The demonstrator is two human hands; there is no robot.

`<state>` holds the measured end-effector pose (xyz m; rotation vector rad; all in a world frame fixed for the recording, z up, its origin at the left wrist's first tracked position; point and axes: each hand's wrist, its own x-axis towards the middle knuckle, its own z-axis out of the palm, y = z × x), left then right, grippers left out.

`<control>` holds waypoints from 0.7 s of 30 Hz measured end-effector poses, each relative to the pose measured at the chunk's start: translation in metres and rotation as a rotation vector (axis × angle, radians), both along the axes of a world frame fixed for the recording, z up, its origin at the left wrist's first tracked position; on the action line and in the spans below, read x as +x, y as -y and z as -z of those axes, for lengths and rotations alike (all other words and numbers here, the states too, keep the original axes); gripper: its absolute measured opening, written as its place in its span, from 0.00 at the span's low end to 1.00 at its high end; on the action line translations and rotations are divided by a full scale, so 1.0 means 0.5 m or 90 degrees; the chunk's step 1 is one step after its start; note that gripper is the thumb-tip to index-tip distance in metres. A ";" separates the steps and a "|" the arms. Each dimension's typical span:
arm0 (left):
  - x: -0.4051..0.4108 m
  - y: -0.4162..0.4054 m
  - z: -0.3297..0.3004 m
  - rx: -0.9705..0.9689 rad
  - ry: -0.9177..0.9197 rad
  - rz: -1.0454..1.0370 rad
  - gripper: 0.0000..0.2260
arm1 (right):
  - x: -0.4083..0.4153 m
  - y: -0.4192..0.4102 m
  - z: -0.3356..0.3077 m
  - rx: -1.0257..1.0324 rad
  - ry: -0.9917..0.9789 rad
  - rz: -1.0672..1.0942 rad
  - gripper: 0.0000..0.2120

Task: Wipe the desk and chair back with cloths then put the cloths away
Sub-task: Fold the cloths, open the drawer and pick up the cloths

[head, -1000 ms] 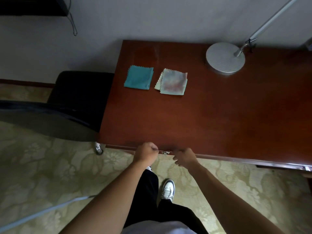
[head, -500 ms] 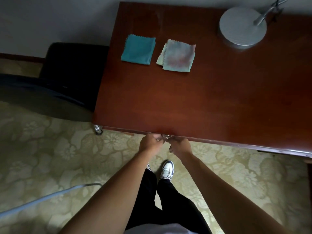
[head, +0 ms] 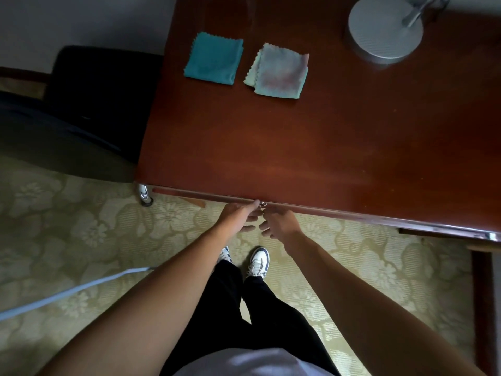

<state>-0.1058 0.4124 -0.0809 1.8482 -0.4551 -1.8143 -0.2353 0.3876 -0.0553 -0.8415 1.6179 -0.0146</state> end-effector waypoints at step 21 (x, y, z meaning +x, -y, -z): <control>-0.018 0.005 -0.005 0.096 -0.035 -0.094 0.10 | -0.015 -0.035 0.007 -0.072 0.010 0.006 0.24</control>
